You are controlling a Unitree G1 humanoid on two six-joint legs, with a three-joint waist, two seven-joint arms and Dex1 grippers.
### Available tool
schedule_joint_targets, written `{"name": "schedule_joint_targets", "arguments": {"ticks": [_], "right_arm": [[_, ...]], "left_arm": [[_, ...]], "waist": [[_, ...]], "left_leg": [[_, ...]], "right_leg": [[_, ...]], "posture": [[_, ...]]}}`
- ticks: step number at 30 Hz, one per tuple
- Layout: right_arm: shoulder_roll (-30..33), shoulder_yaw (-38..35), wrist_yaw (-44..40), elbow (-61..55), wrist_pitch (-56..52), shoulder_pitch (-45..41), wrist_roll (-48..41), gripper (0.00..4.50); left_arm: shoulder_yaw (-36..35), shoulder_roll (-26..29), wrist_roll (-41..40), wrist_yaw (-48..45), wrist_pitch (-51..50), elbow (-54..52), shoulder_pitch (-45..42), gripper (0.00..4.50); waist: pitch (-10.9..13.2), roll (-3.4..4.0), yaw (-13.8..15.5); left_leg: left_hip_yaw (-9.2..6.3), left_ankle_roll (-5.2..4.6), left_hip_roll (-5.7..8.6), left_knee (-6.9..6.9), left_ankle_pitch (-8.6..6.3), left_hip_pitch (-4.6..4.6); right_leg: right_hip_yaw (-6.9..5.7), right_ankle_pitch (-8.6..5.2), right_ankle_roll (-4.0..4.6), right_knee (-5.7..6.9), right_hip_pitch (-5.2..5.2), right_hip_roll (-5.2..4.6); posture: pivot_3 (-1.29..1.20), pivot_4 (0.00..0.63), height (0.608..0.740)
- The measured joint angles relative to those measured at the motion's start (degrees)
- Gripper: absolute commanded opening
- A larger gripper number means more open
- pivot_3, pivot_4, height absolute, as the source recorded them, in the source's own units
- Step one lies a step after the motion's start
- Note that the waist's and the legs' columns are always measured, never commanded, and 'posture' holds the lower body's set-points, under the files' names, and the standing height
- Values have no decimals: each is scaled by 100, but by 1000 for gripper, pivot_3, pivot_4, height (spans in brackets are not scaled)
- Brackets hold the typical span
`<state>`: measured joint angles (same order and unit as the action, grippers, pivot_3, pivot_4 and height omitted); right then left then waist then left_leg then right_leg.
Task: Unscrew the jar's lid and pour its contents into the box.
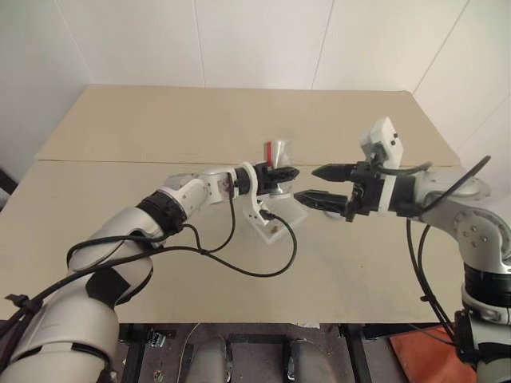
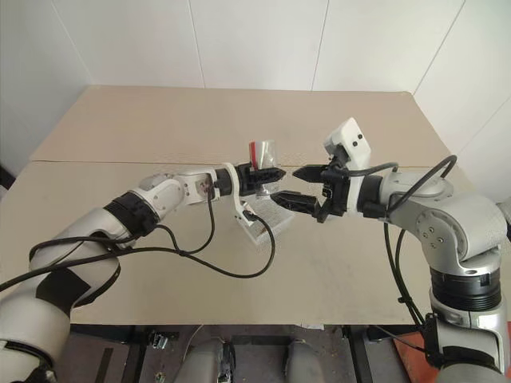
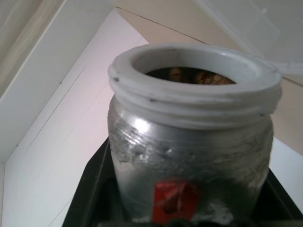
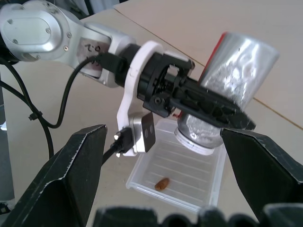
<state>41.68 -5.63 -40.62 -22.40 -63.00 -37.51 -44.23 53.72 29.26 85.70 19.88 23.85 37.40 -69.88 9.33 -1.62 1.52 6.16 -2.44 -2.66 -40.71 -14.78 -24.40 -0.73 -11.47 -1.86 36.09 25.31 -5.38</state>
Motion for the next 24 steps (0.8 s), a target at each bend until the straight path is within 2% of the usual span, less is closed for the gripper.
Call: {"name": "schedule_joint_targets", "arguments": {"ticks": [2, 4, 8, 10, 13, 15, 19, 21, 24], "right_arm": [[0, 0, 0, -7, 3, 4, -6, 4449], [12, 10, -24, -11, 58, 40, 16, 4449], [61, 46, -119, -1, 454, 228, 189, 4449], [67, 50, -211, 60, 636, 308, 263, 4449], [66, 32, -319, 116, 883, 369, 285, 4449], [42, 32, -316, 143, 968, 408, 296, 4449], [-2, 28, -245, 175, 1015, 427, 319, 4449], [-66, 16, -152, 174, 1014, 422, 302, 4449], [-79, -18, -40, 168, 1013, 417, 257, 4449]], "left_arm": [[-130, 17, -326, -186, 169, -16, 39, 1924], [-509, 66, -1004, -604, 400, -51, 167, 1924], [-2006, 224, -3454, -2236, 303, -407, 1011, 1924], [-2905, 133, -4931, -3312, -441, -835, 1595, 1924], [-4284, -343, -7031, -4630, -2525, -1676, 2141, 1924], [-4889, -457, -7880, -5018, -3455, -2035, 2322, 1924], [-5755, -835, -8895, -5079, -4292, -2371, 2887, 1924], [-6016, -1160, -9300, -5023, -4305, -2387, 3263, 1924], [-6065, -1346, -9487, -5025, -4039, -2209, 3525, 1924]], "waist": [[0, 0, -6], [0, 0, -22], [0, 1, -112], [0, 1, -153], [0, 1, -170], [-1, 1, -174], [-1, 2, -173], [-1, 2, -155], [-1, 1, -117]], "left_leg": [[0, -1, -1, 0, 0, 0], [0, -1, -4, 0, 0, 0], [2, 0, -13, -3, 0, 6], [2, 2, -13, -5, 1, 8], [-6, 4, -12, -14, 2, 10], [-9, 3, -9, -14, 2, 16], [-16, 3, -6, -14, 2, 24], [-20, 4, -5, -14, 2, 22], [-19, 4, -3, -14, 3, 21]], "right_leg": [[0, 0, 0, 0, 0, 0], [0, 0, 0, 0, 1, 0], [2, 0, 0, 4, 2, 0], [4, 0, 0, 5, 2, 2], [2, -1, -2, 3, -7, 5], [3, -2, -2, -2, -12, 5], [5, -2, -2, -2, -21, 5], [2, -1, -2, -2, -22, 5], [1, -1, -1, -8, -22, 5]], "posture": [[0, 150, 740], [0, 150, 740], [0, 150, 740], [0, 150, 740], [0, 150, 740], [0, 150, 740], [0, 150, 740], [0, 150, 740], [0, 150, 740]]}}
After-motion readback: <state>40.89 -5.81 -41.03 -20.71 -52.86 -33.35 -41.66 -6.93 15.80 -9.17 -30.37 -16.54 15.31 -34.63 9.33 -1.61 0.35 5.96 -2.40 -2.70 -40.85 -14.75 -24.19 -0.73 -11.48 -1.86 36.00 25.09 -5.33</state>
